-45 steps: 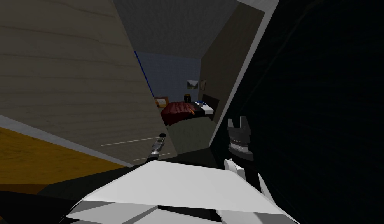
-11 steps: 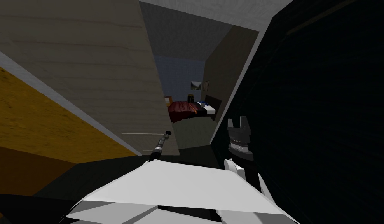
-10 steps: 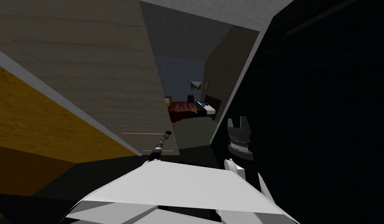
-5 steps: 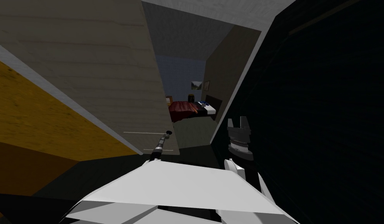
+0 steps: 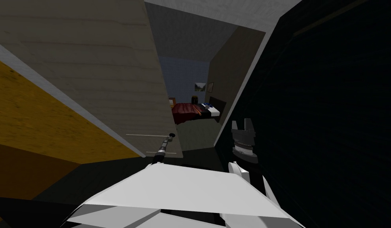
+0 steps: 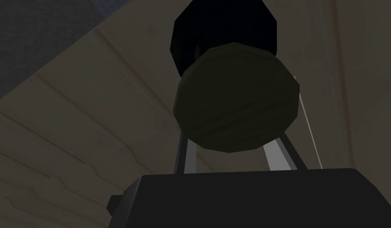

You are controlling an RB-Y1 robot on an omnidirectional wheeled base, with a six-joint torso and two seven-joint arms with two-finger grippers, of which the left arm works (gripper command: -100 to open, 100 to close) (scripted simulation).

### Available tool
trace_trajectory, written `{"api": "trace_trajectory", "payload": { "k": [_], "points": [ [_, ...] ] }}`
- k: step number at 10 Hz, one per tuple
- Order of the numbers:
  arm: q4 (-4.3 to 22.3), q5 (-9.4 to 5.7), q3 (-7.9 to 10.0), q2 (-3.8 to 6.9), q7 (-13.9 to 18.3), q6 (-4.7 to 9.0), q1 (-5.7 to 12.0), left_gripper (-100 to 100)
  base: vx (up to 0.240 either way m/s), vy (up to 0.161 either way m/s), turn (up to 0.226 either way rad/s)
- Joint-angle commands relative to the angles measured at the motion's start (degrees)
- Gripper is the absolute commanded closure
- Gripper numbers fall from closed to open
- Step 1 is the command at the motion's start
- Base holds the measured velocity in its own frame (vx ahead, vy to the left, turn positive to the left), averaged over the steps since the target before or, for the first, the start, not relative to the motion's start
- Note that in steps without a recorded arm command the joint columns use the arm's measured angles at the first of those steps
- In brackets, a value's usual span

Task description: Pull the door open

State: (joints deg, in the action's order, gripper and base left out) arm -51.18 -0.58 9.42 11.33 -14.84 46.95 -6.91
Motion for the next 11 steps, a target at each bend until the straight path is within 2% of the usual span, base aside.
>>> {"api": "trace_trajectory", "payload": {
  "k": [1,10,11],
  "points": [
    [0.73,-0.31,-2.45,-0.89,2.73,0.30,0.88,100,-0.012,0.006,0.021],
    [0.73,-0.31,-2.45,-0.89,2.73,0.30,0.88,100,-0.004,-0.002,0.001],
    [0.72,-1.41,-1.05,0.64,4.14,-0.31,0.78,100,-0.018,0.031,0.008]
  ]
}}
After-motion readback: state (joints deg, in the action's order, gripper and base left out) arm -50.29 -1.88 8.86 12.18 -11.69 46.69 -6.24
